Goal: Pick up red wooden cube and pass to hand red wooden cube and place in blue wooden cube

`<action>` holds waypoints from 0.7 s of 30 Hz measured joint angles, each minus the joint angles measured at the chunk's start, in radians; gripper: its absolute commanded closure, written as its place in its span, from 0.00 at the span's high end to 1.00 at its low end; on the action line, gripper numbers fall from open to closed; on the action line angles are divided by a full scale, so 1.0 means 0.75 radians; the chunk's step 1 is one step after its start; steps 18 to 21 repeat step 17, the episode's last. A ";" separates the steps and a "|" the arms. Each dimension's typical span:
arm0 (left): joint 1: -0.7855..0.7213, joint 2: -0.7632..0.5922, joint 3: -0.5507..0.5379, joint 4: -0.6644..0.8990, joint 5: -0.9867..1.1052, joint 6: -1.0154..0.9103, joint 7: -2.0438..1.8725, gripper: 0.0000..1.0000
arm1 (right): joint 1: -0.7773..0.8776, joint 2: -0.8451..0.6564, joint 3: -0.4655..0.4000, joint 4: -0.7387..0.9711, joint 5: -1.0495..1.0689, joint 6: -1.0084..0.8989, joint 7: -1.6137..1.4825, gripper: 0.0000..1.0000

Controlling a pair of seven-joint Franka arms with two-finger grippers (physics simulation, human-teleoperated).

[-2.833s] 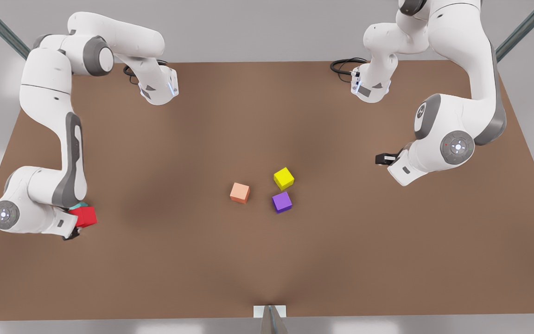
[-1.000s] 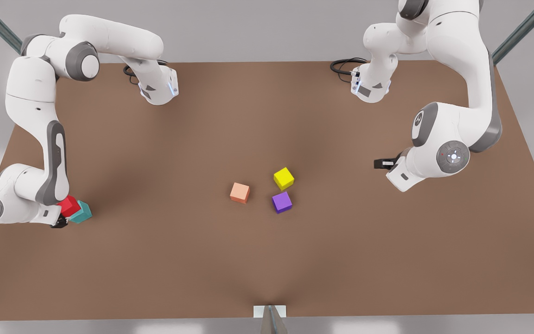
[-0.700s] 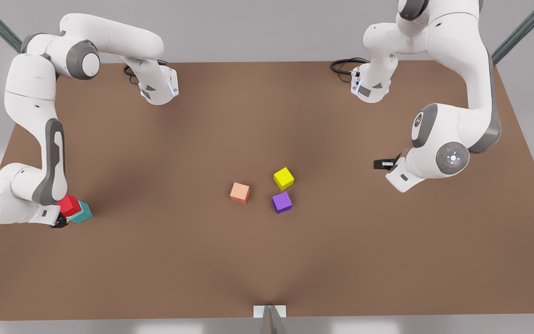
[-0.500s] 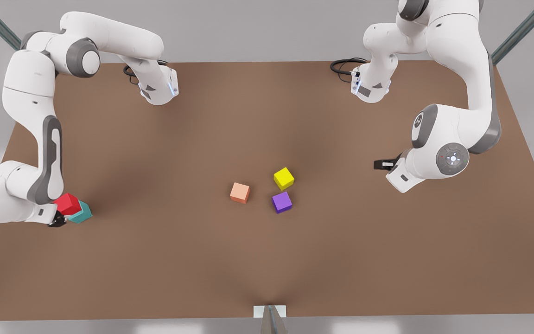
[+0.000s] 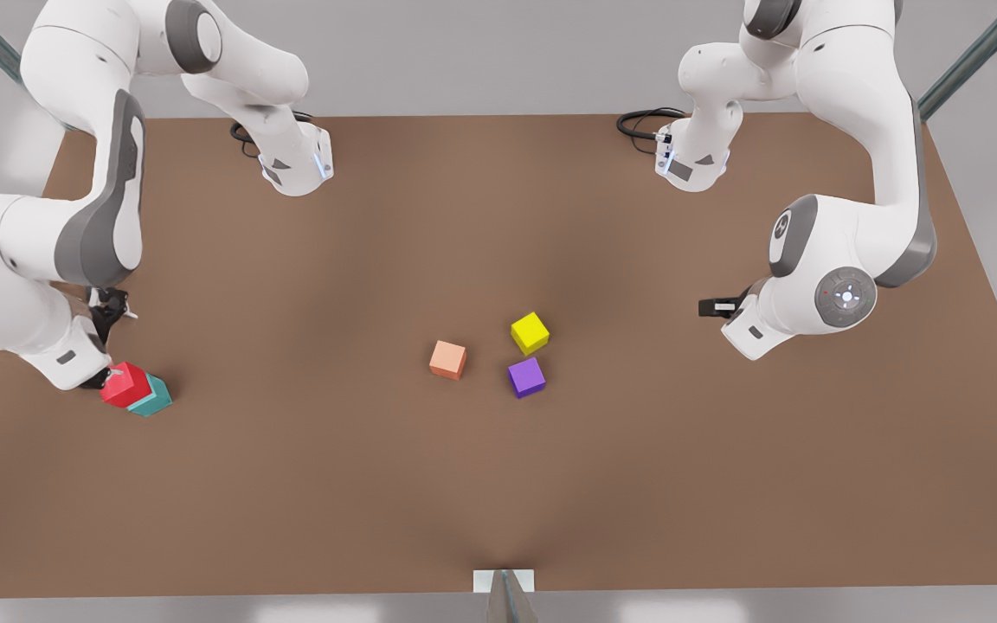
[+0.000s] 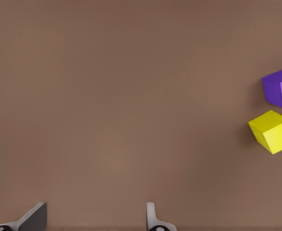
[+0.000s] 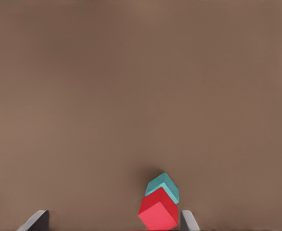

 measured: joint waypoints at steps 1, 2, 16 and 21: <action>0.000 0.000 0.000 0.000 0.000 0.000 0.000 1.00 | 0.006 -0.103 0.002 -0.123 0.004 0.008 0.100 1.00; 0.000 0.000 0.000 0.000 0.001 0.000 0.000 1.00 | 0.009 -0.160 0.001 -0.176 0.021 0.014 0.200 1.00; 0.002 0.003 0.000 0.000 0.003 -0.003 0.004 1.00 | 0.011 -0.225 0.003 -0.164 0.089 0.001 1.146 1.00; 0.002 0.005 0.000 0.000 0.003 -0.003 0.004 1.00 | 0.010 -0.226 0.003 -0.164 0.090 0.001 1.187 1.00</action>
